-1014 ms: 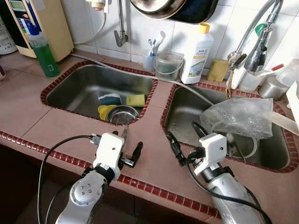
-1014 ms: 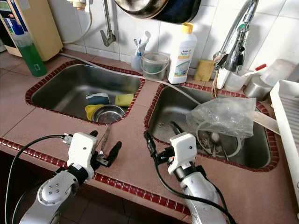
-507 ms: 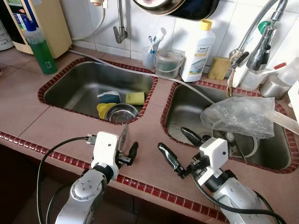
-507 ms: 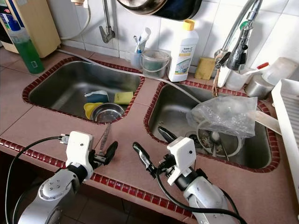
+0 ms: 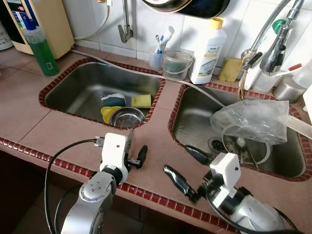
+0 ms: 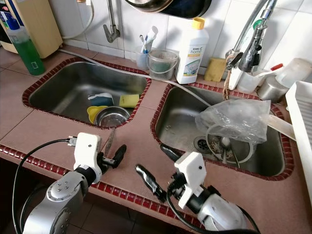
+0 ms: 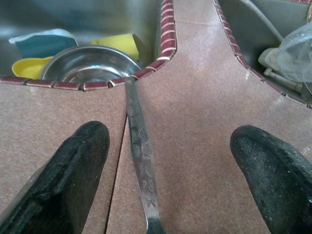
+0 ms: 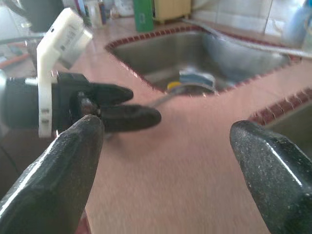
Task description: Kitchen organization
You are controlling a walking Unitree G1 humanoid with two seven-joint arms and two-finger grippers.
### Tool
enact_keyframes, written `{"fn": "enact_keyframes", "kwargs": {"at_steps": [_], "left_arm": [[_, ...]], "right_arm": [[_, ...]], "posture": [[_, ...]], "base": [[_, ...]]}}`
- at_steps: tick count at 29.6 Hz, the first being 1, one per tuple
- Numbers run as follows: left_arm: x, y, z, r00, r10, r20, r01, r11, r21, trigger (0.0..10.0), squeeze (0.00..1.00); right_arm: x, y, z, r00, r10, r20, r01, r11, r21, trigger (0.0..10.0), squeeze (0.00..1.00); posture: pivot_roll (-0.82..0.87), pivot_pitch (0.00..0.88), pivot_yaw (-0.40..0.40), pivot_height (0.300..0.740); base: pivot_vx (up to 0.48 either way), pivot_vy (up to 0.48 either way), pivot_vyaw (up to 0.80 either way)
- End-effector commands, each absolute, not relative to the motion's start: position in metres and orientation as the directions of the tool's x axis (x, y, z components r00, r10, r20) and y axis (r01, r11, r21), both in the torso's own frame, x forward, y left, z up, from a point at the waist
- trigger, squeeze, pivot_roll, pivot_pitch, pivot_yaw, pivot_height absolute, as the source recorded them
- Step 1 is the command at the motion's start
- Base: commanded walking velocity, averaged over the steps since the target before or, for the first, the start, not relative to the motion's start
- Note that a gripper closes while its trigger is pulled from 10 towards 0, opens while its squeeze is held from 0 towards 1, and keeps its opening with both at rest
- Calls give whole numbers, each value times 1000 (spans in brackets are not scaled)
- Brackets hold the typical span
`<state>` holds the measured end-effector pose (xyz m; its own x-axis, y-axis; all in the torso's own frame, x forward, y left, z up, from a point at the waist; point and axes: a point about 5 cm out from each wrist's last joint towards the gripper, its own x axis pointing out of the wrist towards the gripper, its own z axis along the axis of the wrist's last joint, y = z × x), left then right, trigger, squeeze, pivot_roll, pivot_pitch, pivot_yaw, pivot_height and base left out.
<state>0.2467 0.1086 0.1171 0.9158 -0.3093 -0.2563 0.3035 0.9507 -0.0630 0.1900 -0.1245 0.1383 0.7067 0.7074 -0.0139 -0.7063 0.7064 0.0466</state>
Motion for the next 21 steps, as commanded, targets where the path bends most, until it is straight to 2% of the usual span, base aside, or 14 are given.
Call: {"fn": "enact_keyframes", "kwargs": {"at_steps": [1,19,20,21], "left_arm": [[244,107,116,905,-325,-273,317,945,-74,10000,0],[236,115,102,881,-281,-382,279,958,-61,10000,0],[236,116,102,881,-275,-385,270,960,-68,3373,0],[236,116,102,881,-275,-385,270,960,-68,3373,0]], "right_arm": [[187,-125,144,695,719,-9,-718,695,47,10000,0],[182,-135,148,724,688,-42,-687,726,40,10000,0],[182,-135,148,728,684,-42,-683,729,41,10000,0],[182,-135,148,728,684,-42,-683,729,41,10000,0]], "posture": [[-159,150,-25,740],[-170,185,-33,740],[-171,186,-31,740],[-171,186,-31,740]], "base": [[0,0,0],[0,0,0],[0,0,0],[0,0,0]]}}
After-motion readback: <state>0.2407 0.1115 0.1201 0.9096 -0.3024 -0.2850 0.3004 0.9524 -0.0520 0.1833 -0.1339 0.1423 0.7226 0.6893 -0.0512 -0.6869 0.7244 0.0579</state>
